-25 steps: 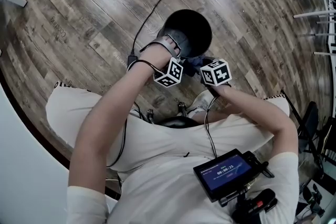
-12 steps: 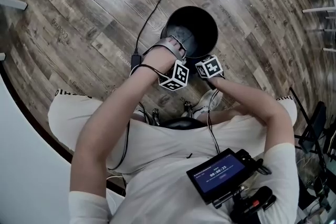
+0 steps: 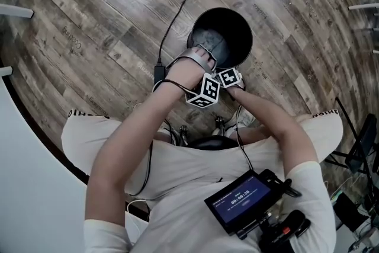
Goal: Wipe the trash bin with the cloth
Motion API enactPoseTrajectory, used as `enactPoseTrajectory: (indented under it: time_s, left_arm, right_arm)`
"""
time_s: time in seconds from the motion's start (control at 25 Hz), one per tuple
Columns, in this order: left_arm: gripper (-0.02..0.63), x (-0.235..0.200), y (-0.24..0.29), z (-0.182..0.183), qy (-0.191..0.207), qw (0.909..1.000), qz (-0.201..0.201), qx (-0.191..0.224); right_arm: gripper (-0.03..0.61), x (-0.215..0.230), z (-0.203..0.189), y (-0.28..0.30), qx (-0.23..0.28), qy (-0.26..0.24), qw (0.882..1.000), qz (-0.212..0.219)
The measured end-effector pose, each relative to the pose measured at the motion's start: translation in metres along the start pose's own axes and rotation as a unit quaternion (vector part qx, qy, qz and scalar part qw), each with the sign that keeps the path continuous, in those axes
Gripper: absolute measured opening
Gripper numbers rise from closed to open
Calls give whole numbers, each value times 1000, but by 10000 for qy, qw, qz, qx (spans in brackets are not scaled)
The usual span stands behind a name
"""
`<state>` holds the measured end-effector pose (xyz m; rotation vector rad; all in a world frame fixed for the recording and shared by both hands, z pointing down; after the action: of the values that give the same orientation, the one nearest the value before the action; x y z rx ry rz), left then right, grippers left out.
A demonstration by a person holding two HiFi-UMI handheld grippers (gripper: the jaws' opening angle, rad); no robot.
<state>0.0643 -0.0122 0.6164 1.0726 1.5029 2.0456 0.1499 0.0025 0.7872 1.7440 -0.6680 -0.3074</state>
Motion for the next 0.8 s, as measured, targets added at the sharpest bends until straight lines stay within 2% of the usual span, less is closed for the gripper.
enactPoseTrajectory:
  time_s: [0.24,0.48,0.56,0.64,0.68,0.8]
  left_arm:
    - [103,-1,1,1,-76,10000,8,-21]
    - [104,0,2,0,-121,9999,24,-40]
    - [104,3,3,1,-175,9998,60,-22]
    - [128,4,3,2,-256,9996,105,30]
    - [161,3,4,1,-305,9995,94,46]
    - [196,1,4,-12,-396,9992,88,-62]
  right_arm:
    - [97,-1,10,-25,63,323,9991,258]
    - [97,-23,19,-92,273,524,9963,621]
    - [97,-35,20,-118,308,740,9934,826]
    - [97,-44,22,-143,355,1099,9876,1064]
    - [97,-47,24,-156,397,1221,9850,1150]
    - [97,-53,36,-190,645,1094,9850,1165]
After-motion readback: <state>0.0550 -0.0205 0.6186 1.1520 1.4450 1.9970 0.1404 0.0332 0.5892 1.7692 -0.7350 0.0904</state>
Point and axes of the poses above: the fingertips, and each gripper's own axes: y forward along the fingers, x to its right, z out of its top, the point moved 2 cm from there along -y, backward along the fingers, and after that the axes turned 4 degrees about -y, right-handed, at the moved point
